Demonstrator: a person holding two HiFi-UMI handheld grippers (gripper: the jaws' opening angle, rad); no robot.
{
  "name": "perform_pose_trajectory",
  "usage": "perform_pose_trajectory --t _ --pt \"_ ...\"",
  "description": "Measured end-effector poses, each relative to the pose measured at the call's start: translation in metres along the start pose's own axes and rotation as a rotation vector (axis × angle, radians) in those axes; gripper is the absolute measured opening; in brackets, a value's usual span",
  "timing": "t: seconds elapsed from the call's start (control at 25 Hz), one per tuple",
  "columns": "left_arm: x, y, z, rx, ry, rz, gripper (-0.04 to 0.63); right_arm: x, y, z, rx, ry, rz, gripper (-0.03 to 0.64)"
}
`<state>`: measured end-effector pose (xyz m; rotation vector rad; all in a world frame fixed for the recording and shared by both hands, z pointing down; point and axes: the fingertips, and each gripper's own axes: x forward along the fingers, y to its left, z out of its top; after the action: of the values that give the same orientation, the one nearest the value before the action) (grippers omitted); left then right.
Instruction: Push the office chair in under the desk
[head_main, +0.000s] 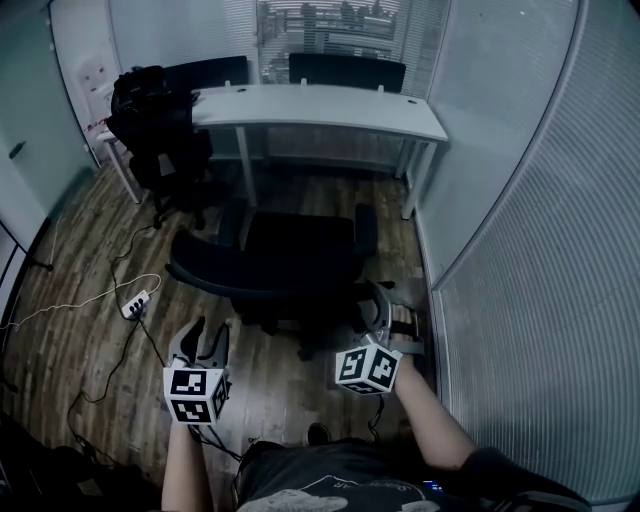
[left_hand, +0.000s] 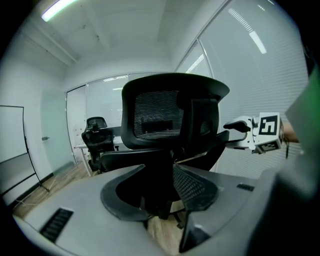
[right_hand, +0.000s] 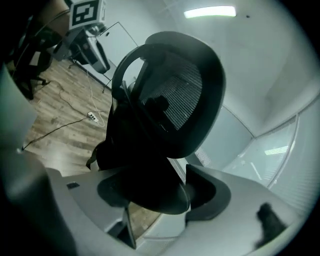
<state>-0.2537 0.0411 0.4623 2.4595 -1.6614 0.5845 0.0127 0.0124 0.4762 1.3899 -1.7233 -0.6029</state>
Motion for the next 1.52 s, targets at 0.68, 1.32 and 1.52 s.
perform_pose_trajectory --t 0.68,1.32,1.52 --pt "0.047 0.074 0.014 0.429 0.012 -0.014 0.307 0.035 0.005 0.005 -0.117 0.16 -0.053 0.27" --pt "0.126 0.101 0.001 0.949 0.083 -0.066 0.313 0.039 0.008 -0.003 -0.068 0.353 -0.058 0.27" --pt "0.131 0.103 0.004 0.975 0.09 -0.1 0.298 0.038 0.008 -0.002 -0.057 0.391 -0.075 0.27"
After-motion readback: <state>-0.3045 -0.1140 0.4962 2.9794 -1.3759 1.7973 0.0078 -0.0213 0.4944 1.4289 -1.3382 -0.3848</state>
